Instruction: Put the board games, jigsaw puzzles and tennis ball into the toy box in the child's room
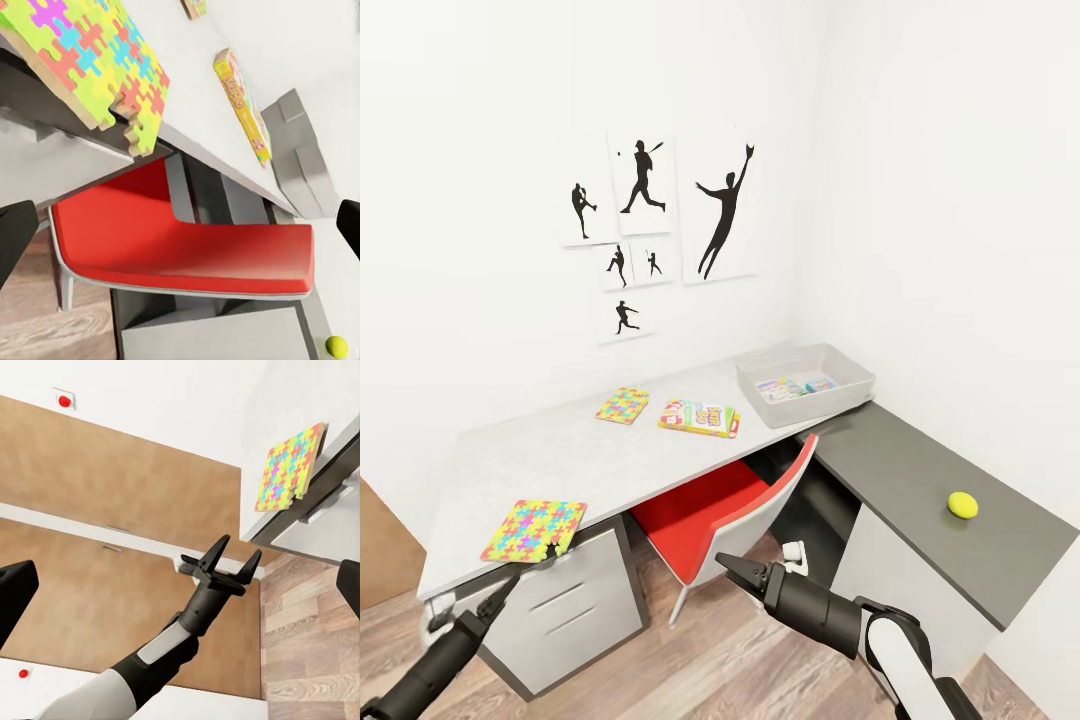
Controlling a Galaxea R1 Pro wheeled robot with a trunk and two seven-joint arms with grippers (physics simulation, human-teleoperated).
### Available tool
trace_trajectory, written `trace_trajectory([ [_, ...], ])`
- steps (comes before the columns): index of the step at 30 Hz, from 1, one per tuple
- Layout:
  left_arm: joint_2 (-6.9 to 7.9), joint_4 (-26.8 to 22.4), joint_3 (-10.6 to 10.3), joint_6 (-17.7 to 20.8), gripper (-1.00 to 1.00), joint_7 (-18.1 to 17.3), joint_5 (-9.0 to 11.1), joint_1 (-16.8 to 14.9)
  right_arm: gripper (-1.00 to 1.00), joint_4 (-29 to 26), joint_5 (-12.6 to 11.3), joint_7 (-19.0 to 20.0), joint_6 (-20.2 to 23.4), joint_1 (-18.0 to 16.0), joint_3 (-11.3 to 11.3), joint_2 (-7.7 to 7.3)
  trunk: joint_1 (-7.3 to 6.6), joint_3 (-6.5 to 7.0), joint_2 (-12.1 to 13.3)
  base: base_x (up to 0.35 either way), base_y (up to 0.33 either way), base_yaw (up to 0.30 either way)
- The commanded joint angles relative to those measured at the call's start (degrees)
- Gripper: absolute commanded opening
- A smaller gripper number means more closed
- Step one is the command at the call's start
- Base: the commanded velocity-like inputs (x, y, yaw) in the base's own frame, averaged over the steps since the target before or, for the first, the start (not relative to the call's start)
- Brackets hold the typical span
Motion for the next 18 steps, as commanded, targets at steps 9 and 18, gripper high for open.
trace_trajectory([
  [9, -0.13, 1.27, 0.52, -0.22, 1.0, 0.56, 0.15, -0.06, 1.0, -0.01, -0.04, 0.16, 0.15, -0.05, 0.03, -0.03, 0.03, -0.11, -0.1, 0.0, 0.0, 0.0],
  [18, -0.14, 1.42, 0.72, -0.28, 1.0, 2.54, 0.23, -0.06, 1.0, 0.0, -0.04, 0.16, 0.15, -0.05, 0.03, -0.03, 0.03, -0.11, -0.1, 0.0, 0.0, 0.0],
])
